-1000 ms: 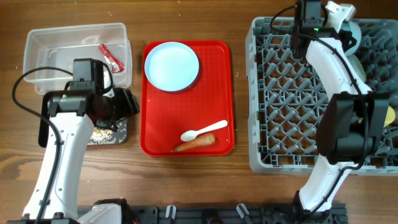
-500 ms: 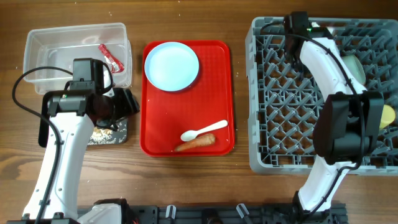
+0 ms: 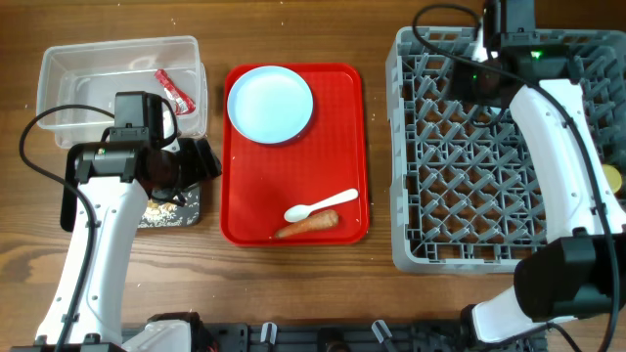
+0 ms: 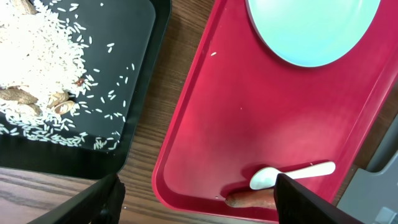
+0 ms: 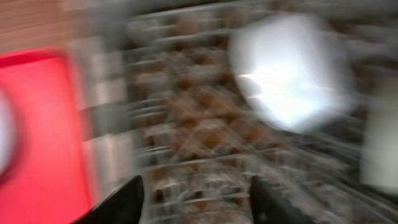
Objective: Sort waste into correct bins and load items into the dishwasher rack
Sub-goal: 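Reach the right gripper to the white plate and grasp its rim, then lift the white plate with the right gripper and stand it in the rack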
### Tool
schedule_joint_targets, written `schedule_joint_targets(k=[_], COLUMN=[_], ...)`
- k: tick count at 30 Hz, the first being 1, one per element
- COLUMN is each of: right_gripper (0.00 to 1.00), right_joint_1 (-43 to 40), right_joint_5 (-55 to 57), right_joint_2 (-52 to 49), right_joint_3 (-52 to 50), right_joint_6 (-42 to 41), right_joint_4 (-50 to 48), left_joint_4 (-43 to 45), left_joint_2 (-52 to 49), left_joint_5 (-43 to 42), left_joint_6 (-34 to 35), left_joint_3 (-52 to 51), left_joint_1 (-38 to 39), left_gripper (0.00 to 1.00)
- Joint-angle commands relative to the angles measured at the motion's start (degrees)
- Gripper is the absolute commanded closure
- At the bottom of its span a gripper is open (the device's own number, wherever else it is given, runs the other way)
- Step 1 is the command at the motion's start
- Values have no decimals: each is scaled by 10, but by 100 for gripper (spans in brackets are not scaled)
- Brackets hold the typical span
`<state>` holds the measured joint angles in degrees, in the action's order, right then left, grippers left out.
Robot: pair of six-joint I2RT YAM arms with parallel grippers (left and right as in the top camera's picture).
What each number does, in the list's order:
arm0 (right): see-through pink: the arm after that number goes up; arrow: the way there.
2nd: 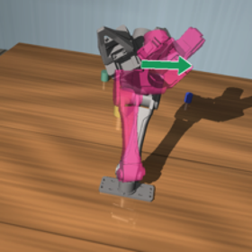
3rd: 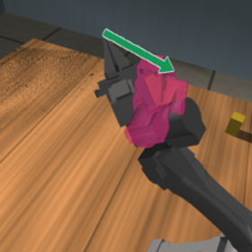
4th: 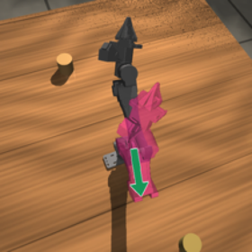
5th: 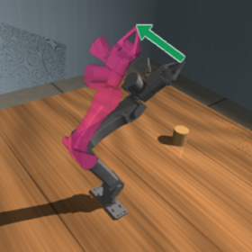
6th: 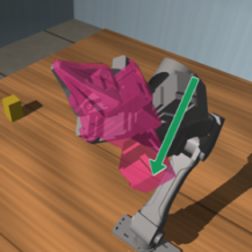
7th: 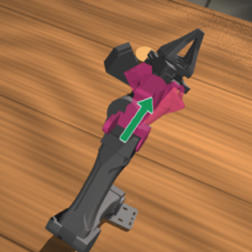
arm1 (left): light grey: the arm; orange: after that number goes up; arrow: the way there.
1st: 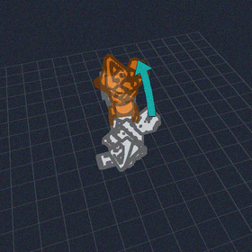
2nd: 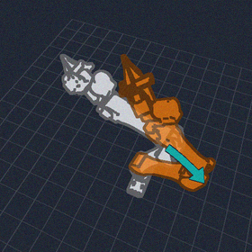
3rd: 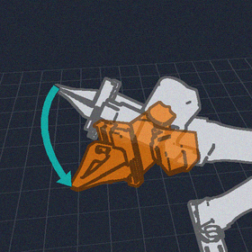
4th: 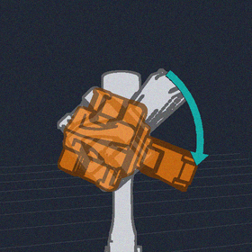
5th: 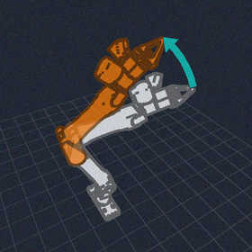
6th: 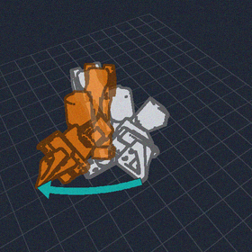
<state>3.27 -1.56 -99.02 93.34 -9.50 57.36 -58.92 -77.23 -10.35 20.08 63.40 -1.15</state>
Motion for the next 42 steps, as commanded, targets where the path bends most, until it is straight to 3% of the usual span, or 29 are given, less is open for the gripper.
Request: schedule_joint_targets(k=[1, 4, 10, 14, 19, 25, 27, 33, 39, 42], right_gripper=[31, 23, 13, 13, 14, 32, 51, 96, 96, 96], right_joint_1=[38, 104, 228, 246, 248, 269, 278, 282, 269, 243], right_joint_5=[-260, -242, -64, -16, -19, -5, 28, 51, 52, 60], right_joint_2=[-1, -13, -121, -217, -289, -325, -329, -329, -318, -271], right_joint_3=[-2, -2, -2, -3, -2, -2, -3, -3, -2, -2], right_joint_6=[61, 61, -64, -142, -162, -162, -173, -196, -220, -188], right_joint_4=[-29, -106, -261, -322, -363, -376, -366, -337, -306, -267], left_joint_4=[1, 0, -1, -2, -7, -7, -8, -7, -7, -7], left_joint_2=[7, 7, 7, 7, 7, 7, 7, 7, 7, 7], left_joint_5=[-3, -3, -3, -3, -3, -3, -2, -2, -2, -2], left_joint_6=[1, 1, 1, 1, 1, 1, 1, 1, 1, 1], left_joint_3=[7, 7, 7, 7, 7, 7, 7, 7, 7, 7], left_joint_1=[-3, -3, -3, -3, -3, -3, -3, -3, -3, -3], left_gripper=[21, 21, 20, 20, 20, 20, 20, 20, 20, 19])
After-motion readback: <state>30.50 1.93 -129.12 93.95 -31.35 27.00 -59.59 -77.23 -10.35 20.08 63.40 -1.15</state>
